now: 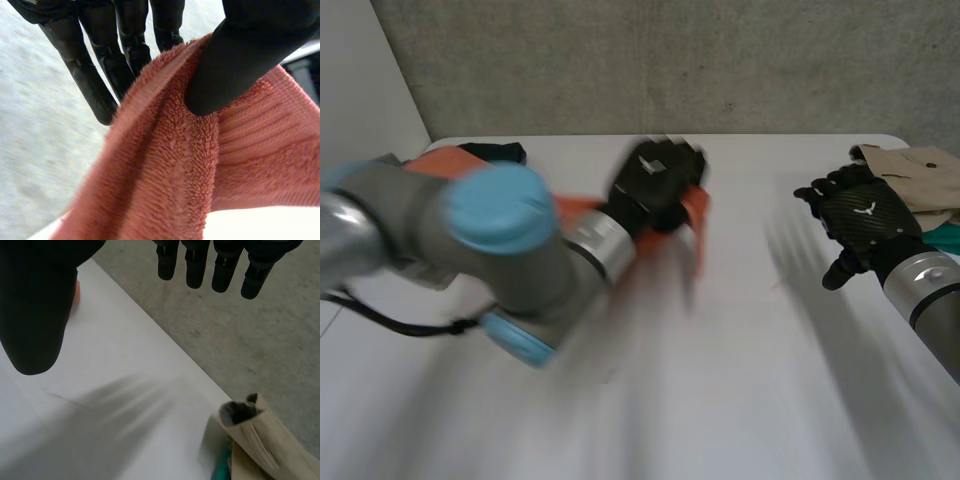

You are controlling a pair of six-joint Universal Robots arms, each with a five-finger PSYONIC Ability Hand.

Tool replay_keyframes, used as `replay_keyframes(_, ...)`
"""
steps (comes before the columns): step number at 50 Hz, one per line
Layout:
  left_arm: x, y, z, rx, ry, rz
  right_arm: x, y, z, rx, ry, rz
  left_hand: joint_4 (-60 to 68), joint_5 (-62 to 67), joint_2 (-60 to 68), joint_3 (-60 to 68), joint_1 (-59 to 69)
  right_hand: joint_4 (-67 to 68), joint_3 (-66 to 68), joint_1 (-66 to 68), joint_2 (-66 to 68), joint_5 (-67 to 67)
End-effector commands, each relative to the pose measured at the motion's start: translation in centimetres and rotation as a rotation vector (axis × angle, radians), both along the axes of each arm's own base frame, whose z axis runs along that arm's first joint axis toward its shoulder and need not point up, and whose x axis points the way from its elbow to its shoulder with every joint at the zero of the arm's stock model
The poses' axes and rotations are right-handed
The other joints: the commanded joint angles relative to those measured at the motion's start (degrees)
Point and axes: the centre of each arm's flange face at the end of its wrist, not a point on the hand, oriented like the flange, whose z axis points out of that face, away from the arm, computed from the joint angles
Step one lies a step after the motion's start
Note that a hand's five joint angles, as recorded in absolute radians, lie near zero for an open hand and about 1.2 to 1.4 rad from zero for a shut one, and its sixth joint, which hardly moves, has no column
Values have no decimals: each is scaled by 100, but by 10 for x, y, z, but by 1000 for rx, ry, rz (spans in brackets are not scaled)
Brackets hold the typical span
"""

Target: Fold the laundry.

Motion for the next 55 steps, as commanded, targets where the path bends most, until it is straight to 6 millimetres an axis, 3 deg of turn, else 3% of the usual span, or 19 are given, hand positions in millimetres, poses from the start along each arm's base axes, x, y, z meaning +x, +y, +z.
replay_keyframes(1,-33,27,-35,45,-51,-57,-11,-7,0,6,-9,-77,-3088,-2957,-3056,-3016,-2714,-233,-191,-288,-191,-291)
replay_keyframes(5,-28,33,-23,37,-47,-53,-11,-6,1,11,-8,-82,-4171,-4040,-4139,-4099,-3797,-233,-191,-288,-191,-291)
replay_keyframes(7,-14,31,-2,24,-36,-30,-11,-6,1,11,-8,-84,-4812,-4681,-4780,-4740,-4438,-233,-191,-288,-191,-291)
replay_keyframes(14,46,22,36,11,-59,88,-3,10,-4,119,-18,-52,-5066,-4935,-5034,-4994,-4692,-233,-191,-288,-191,-291)
replay_keyframes(17,62,21,43,2,-64,123,4,22,-6,216,-60,-37,-5066,-4935,-5034,-4994,-4692,-233,-191,-288,-191,-291)
replay_keyframes(18,76,16,44,-4,-80,161,5,25,-7,242,-74,-37,-5049,-4918,-5017,-4977,-4675,-233,-191,-288,-191,-291)
replay_keyframes(25,134,-16,26,-17,-217,333,27,52,-17,412,-194,4,-4965,-4834,-4933,-4893,-4591,-233,-191,-288,-191,-291)
replay_keyframes(29,172,-47,15,-51,-331,450,42,58,-26,425,-230,42,-4965,-4834,-4933,-4893,-4591,-233,-191,-288,-191,-291)
replay_keyframes(32,209,-82,-3,-43,-431,540,56,58,-36,403,-231,84,-4965,-4834,-4933,-4893,-4591,-178,-135,-233,-135,-235)
replay_keyframes(36,231,-107,-20,-28,-479,523,77,59,-40,359,-232,145,-4932,-4800,-4900,-4859,-4558,548,590,493,590,490)
replay_keyframes(41,239,-124,-30,-30,-471,434,89,46,-55,324,-213,110,-4931,-4800,-4899,-4859,-4557,1757,1800,1702,1800,1700)
replay_keyframes(44,246,-137,-36,-30,-463,416,91,34,-63,300,-182,48,-4915,-4784,-4883,-4842,-4541,4123,4166,4068,4166,4066)
replay_keyframes(45,246,-140,-39,-28,-464,415,90,29,-64,275,-163,22,-4915,-4783,-4883,-4842,-4541,5997,6039,5942,6039,5939)
replay_keyframes(46,247,-146,-46,-21,-464,414,89,28,-64,265,-150,14,-4898,-4767,-4866,-4826,-4524,6759,6802,6704,6802,6702)
replay_keyframes(51,247,-156,-52,-15,-463,403,89,27,-63,214,-86,30,-4328,-4197,-4296,-4256,-3954,6767,6809,6712,6809,6709)
replay_keyframes(55,243,-157,-55,-7,-462,394,88,29,-62,196,-45,48,-2480,-2349,-2448,-2408,-2106,6767,6809,6712,6809,6709)
